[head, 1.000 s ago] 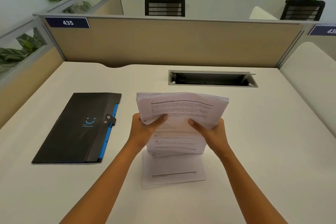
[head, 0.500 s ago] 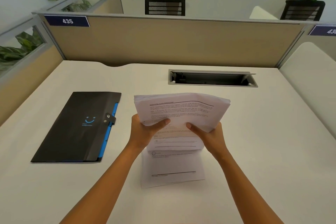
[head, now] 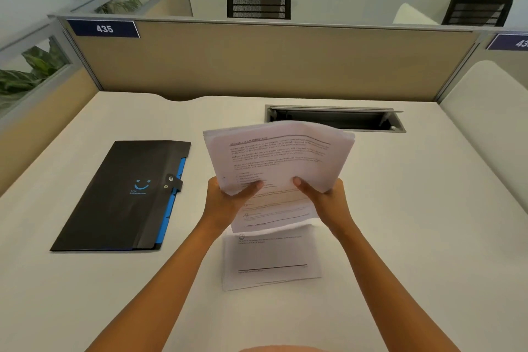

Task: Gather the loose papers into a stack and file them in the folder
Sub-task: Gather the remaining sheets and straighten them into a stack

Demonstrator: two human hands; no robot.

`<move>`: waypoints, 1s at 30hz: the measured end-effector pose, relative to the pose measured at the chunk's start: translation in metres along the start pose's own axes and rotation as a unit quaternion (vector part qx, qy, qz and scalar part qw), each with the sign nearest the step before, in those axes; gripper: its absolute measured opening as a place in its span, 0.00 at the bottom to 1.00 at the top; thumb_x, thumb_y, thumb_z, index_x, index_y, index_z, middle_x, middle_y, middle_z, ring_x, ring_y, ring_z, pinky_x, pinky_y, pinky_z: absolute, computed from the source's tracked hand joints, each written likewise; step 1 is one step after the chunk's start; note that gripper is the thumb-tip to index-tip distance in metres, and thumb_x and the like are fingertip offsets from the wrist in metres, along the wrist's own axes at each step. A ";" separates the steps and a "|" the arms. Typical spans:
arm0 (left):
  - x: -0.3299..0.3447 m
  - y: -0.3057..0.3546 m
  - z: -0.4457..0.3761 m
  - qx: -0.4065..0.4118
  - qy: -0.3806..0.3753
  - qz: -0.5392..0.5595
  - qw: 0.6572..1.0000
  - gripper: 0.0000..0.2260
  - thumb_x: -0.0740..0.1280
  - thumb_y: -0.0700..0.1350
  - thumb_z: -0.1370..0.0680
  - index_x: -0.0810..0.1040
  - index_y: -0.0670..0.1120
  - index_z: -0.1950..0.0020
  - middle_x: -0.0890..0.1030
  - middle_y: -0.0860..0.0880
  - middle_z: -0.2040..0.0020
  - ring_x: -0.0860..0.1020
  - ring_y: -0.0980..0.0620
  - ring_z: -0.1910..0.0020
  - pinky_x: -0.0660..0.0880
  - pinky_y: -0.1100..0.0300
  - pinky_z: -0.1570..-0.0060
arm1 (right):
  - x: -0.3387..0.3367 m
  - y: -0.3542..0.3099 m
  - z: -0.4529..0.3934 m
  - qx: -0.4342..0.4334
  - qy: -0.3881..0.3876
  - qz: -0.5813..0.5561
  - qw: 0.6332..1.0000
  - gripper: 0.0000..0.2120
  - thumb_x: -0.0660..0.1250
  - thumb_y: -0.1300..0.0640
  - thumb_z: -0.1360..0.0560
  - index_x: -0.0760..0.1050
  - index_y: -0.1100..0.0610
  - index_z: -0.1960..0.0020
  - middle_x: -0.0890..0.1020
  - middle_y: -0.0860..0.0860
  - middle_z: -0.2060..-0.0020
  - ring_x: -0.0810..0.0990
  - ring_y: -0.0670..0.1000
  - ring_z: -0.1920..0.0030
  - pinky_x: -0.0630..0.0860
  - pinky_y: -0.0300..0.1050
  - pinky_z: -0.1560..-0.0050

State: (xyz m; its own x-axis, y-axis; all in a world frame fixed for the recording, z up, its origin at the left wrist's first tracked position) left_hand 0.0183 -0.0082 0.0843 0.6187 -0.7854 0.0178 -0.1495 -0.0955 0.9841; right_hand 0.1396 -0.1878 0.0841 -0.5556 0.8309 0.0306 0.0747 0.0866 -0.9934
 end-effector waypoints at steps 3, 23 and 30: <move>-0.004 0.002 -0.005 0.000 0.017 -0.012 1.000 0.17 0.77 0.48 0.30 0.80 0.70 0.51 0.84 0.64 0.53 0.82 0.62 0.52 0.79 0.69 0.64 | 0.005 0.003 -0.004 0.024 0.022 -0.014 0.999 0.13 0.73 0.55 0.26 0.80 0.49 0.42 0.86 0.47 0.50 0.86 0.51 0.51 0.84 0.48 0.53; -0.057 -0.011 -0.021 -0.038 0.234 -0.021 0.971 0.22 0.76 0.53 0.28 0.76 0.48 0.38 0.83 0.57 0.49 0.83 0.60 0.54 0.79 0.68 0.65 | 0.029 0.082 0.028 0.287 0.041 0.477 0.830 0.57 0.81 0.39 0.41 0.53 0.57 0.25 0.62 0.54 0.32 0.68 0.60 0.34 0.72 0.57 0.40; -0.056 -0.011 -0.016 -0.061 0.246 0.006 0.967 0.18 0.76 0.53 0.28 0.76 0.55 0.41 0.82 0.59 0.49 0.83 0.60 0.55 0.79 0.69 0.66 | 0.033 0.078 0.030 0.313 0.059 0.457 0.830 0.48 0.82 0.40 0.42 0.61 0.58 0.33 0.73 0.53 0.37 0.78 0.58 0.39 0.73 0.55 0.41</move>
State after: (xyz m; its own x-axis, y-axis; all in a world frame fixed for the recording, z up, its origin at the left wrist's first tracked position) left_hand -0.0025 0.0462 0.0757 0.9138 -0.3980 0.0817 -0.0851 0.0091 0.9963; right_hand 0.1023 -0.1701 0.0045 -0.4155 0.4430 -0.7944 -0.0443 -0.8822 -0.4688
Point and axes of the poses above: each hand's wrist, its own z-axis away from the middle knuckle, its own x-axis out of the palm, y = z × x, the point moved 2 cm from there along -z, towards the middle knuckle
